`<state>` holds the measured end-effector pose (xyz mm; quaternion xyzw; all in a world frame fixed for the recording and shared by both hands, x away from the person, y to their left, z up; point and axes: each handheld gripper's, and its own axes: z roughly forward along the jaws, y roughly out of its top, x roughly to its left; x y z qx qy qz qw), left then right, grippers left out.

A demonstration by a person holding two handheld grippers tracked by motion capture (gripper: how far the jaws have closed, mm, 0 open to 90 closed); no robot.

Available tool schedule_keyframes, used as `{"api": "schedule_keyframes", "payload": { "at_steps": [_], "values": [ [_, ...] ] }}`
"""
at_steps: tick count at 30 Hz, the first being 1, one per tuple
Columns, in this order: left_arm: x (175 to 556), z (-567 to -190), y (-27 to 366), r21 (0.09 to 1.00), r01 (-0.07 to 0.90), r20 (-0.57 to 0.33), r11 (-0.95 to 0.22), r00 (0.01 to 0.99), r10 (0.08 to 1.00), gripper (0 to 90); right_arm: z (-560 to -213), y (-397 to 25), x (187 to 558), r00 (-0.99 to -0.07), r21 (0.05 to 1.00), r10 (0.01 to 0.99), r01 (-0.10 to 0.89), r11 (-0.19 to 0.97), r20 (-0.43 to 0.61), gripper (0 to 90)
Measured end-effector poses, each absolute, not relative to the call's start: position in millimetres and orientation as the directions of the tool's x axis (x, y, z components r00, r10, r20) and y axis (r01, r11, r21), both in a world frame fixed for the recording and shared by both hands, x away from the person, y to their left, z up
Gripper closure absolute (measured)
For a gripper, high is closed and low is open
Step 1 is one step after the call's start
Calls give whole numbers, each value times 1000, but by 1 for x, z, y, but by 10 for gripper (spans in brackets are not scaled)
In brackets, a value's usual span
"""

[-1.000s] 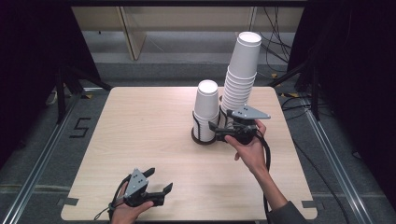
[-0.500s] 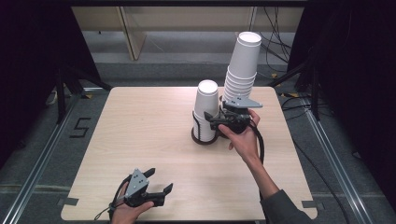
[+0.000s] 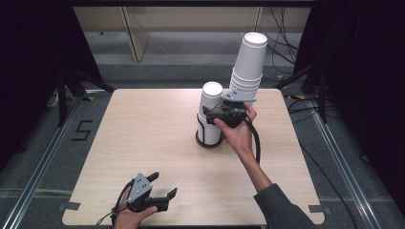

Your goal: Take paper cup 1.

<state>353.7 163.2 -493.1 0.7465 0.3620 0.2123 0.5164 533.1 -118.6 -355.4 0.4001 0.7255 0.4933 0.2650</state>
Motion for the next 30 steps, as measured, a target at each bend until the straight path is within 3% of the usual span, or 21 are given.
{"api": "schedule_keyframes", "payload": {
  "at_steps": [2, 13, 30],
  "values": [
    [354, -493, 163, 925, 322, -58, -204, 648, 759, 146, -355, -115, 536, -531, 928, 847, 305, 215, -21, 154],
    [353, -493, 162, 925, 322, -60, -203, 651, 757, 146, -363, -108, 548, -489, 915, 872, 365, 171, 32, 163],
    [352, -493, 162, 922, 329, -60, -207, 646, 761, 146, -366, -104, 553, -471, 916, 881, 372, 152, 46, 155]
  ]
}}
